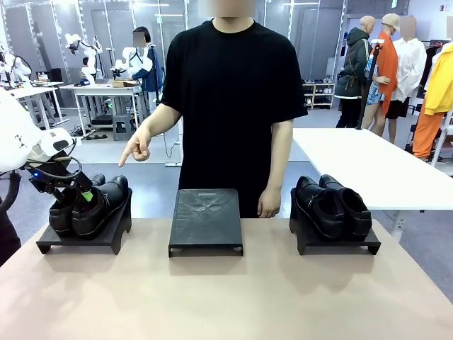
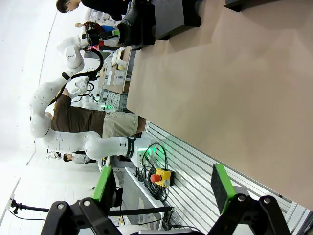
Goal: Place the shoes on the stand as instructed by the person.
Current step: Pick up another pair of Shoes and place it on the Shoes Stand indicated by the person.
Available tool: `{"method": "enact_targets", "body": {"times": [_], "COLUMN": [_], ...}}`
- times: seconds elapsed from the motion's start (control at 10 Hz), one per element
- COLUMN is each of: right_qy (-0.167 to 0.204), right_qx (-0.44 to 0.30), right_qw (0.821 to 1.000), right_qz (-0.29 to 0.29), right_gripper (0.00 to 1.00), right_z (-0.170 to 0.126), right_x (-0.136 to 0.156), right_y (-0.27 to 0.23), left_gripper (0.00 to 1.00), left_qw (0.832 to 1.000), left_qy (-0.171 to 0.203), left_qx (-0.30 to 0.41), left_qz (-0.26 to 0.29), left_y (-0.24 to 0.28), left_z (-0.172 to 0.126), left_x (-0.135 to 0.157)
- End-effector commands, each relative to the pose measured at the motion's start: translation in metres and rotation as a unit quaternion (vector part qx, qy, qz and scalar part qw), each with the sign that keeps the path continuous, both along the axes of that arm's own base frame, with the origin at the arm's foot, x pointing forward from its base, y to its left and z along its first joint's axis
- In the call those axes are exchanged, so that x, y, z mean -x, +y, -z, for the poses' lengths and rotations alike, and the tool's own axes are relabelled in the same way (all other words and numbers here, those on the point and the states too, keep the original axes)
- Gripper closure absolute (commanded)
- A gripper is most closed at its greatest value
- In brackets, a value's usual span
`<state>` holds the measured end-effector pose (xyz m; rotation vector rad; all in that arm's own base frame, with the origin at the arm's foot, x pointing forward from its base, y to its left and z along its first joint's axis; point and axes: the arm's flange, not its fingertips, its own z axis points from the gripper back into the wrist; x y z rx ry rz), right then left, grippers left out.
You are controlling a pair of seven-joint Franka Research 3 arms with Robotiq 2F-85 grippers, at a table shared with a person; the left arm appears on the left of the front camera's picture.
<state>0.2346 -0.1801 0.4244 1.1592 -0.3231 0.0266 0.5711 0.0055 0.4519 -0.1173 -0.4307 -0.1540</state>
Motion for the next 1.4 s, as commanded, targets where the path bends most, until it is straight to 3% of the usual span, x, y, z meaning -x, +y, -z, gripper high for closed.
{"method": "enact_targets", "body": {"times": [0.0, 0.7, 0.8, 1.1, 1.3], "right_qy": [0.0, 0.0, 0.0, 0.0, 0.0], "right_qx": [-0.004, -0.004, -0.004, -0.004, -0.004], "right_qw": [1.0, 1.0, 1.0, 1.0, 1.0], "right_qz": [0.006, 0.006, 0.006, 0.006, 0.006], "right_gripper": [0.0, 0.0, 0.0, 0.0, 0.0], "right_z": [-0.003, -0.003, -0.003, -0.003, -0.003], "right_x": [-0.001, -0.001, -0.001, -0.001, -0.001], "right_y": [0.0, 0.0, 0.0, 0.0, 0.0], "left_gripper": [0.0, 0.0, 0.0, 0.0, 0.0], "left_qw": [1.0, 1.0, 1.0, 0.993, 0.981], "left_qy": [0.0, 0.0, 0.02, 0.044, 0.064], "left_qx": [0.0, 0.0, 0.014, 0.107, 0.178], "left_qz": [0.0, 0.0, -0.003, 0.034, 0.048], "left_y": [0.0, 0.0, 0.001, 0.044, 0.095], "left_z": [-0.001, 0.0, -0.027, -0.086, -0.099], "left_x": [-0.003, 0.0, 0.006, 0.058, 0.101]}}
